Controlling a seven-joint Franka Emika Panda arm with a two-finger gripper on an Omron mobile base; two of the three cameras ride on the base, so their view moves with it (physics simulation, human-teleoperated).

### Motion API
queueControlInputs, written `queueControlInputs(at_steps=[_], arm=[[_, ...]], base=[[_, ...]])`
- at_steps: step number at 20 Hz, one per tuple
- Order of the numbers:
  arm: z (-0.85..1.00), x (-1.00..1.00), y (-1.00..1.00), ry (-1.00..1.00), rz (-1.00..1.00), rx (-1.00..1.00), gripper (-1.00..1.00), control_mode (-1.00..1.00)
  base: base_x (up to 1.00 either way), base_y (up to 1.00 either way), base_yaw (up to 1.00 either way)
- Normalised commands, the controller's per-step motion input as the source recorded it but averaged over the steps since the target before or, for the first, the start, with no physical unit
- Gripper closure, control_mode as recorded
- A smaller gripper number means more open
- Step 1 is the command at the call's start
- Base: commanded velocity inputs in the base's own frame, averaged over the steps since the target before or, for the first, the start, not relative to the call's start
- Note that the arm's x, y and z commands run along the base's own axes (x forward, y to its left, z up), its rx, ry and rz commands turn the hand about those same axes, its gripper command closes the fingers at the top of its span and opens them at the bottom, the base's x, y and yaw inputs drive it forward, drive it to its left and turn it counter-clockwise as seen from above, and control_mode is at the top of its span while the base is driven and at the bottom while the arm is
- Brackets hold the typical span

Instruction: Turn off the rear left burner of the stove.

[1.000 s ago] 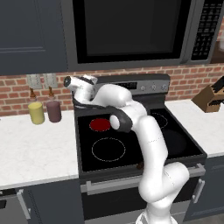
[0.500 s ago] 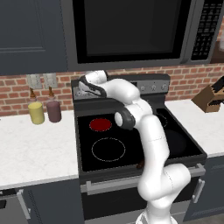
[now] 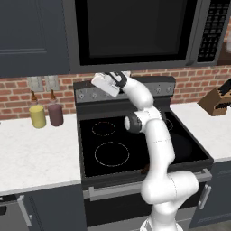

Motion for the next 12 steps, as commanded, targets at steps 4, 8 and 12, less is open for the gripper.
queueControlInputs(at_steps=[4, 8, 12], arm=[[-0.07, 0.00, -0.80, -0.32, -0.29, 0.97, 1.00, -1.00], [0.00, -0.08, -0.56, -0.14, -0.14, 0.47, 1.00, -1.00], [0.00, 0.00, 0.01, 0.00, 0.00, 0.00, 1.00, -1.00]], base=[[0.00, 0.00, 0.00], [0.00, 0.00, 0.00], [0.00, 0.00, 0.00]])
